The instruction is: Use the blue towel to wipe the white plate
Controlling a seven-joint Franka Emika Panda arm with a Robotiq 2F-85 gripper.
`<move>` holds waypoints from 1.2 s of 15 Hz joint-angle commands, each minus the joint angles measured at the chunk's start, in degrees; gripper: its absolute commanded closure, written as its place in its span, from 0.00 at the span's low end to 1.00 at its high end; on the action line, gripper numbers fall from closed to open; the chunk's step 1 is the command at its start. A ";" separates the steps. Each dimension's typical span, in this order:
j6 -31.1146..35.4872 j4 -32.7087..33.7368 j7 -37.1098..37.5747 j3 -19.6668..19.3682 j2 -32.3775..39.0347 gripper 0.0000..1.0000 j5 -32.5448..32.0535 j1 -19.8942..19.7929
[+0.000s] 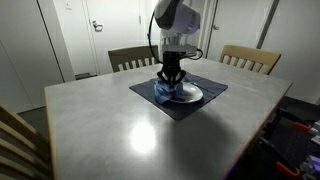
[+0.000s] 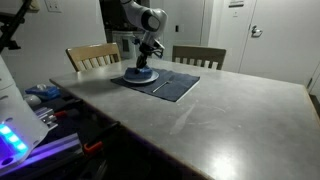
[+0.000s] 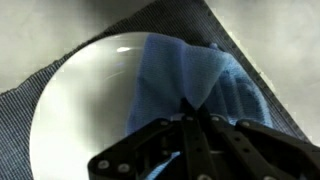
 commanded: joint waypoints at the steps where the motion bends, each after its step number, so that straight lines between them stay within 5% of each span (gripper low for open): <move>1: -6.90 -1.47 -8.32 1.88 -0.69 0.99 0.89 -2.27; 6: -13.64 -4.35 1.03 -1.75 -1.37 0.99 3.27 -1.73; 11: -9.47 -7.82 10.77 -5.16 -2.29 0.99 6.70 -1.54; 18: -2.33 -7.75 16.69 -6.70 -6.08 0.99 3.74 -0.88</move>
